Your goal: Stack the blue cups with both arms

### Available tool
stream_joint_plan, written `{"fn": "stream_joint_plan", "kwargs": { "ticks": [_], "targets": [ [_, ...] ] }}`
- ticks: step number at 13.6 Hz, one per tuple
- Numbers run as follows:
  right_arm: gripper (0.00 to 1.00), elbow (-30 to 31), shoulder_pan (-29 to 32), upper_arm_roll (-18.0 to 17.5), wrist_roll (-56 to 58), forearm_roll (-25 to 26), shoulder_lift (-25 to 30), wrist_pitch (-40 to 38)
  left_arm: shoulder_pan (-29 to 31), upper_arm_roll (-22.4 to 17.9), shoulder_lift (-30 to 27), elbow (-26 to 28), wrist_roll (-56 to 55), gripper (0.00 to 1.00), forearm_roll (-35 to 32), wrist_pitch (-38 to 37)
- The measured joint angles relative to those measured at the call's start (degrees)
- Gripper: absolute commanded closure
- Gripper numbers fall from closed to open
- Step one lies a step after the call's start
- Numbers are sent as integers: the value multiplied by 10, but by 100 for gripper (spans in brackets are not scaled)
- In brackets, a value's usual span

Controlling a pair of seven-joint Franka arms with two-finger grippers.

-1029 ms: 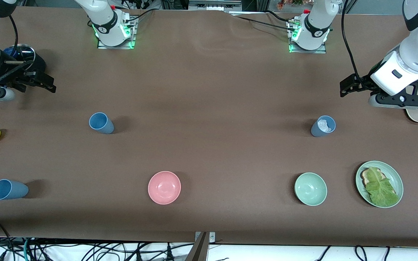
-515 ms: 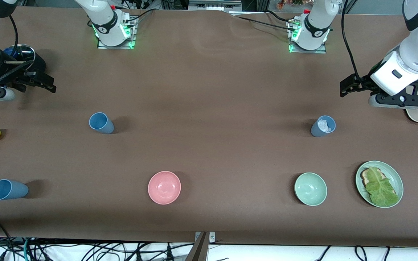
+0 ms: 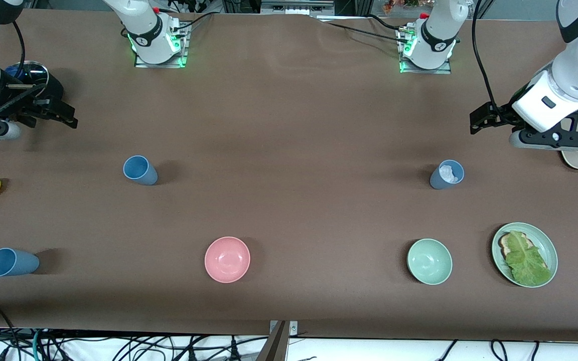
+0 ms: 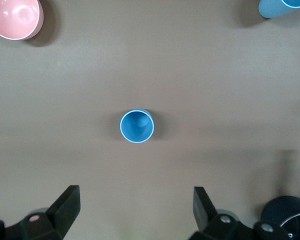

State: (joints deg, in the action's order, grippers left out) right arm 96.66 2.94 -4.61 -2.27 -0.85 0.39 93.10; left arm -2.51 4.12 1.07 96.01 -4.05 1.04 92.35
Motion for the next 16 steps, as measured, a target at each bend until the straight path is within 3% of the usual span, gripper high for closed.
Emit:
{"fn": "stream_joint_plan", "kwargs": {
  "ticks": [11, 13, 16],
  "targets": [
    [0, 0, 0, 0, 0, 0, -1, -1, 4, 0, 4, 3, -1, 0, 0, -16],
    [0, 1, 0, -1, 0, 0, -4, -5, 25, -2, 23, 11, 0, 0, -1, -19],
    [0, 2, -2, -3, 2, 0, -31, -31, 52, -3, 74, 17, 8, 0, -8, 33]
  ]
}}
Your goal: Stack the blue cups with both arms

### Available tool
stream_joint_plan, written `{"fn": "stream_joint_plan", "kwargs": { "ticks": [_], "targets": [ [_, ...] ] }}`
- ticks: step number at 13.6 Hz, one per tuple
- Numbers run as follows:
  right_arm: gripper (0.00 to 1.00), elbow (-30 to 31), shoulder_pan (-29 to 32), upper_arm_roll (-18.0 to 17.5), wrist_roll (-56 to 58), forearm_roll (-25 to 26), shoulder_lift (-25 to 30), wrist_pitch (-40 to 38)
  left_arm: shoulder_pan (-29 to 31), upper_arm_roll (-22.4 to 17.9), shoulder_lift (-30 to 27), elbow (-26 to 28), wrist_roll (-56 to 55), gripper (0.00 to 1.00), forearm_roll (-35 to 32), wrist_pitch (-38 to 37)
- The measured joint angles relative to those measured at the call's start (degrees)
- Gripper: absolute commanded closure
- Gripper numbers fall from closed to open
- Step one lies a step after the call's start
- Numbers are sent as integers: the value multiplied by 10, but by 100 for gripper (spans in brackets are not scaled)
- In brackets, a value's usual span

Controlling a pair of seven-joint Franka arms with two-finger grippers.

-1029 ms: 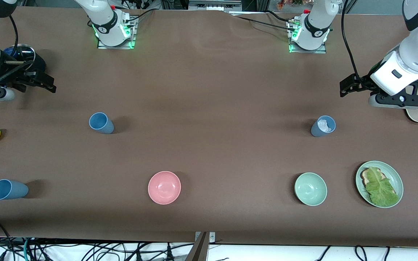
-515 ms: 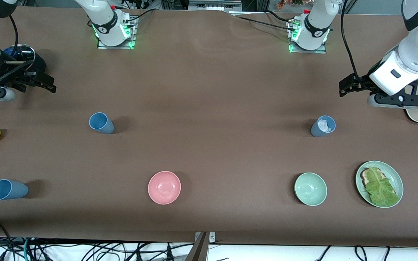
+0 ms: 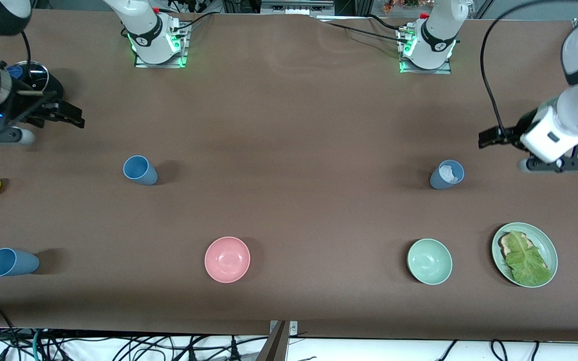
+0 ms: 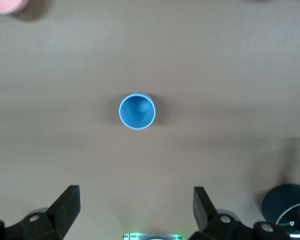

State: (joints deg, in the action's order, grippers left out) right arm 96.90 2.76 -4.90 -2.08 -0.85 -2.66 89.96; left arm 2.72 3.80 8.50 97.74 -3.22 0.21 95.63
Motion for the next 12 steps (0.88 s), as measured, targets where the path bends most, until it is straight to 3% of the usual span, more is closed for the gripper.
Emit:
{"fn": "stream_joint_plan", "kwargs": {
  "ticks": [4, 8, 12],
  "targets": [
    [0, 21, 0, 0, 0, 1, -57, 39, 7, 0, 70, 26, 26, 0, -5, 111],
    [0, 117, 0, 1, 0, 17, -77, 178, 23, 0, 71, 131, 60, 0, -5, 198],
    [0, 204, 0, 3, 0, 31, -85, 308, 28, 1, 65, 192, 85, 0, -5, 261]
  ]
}}
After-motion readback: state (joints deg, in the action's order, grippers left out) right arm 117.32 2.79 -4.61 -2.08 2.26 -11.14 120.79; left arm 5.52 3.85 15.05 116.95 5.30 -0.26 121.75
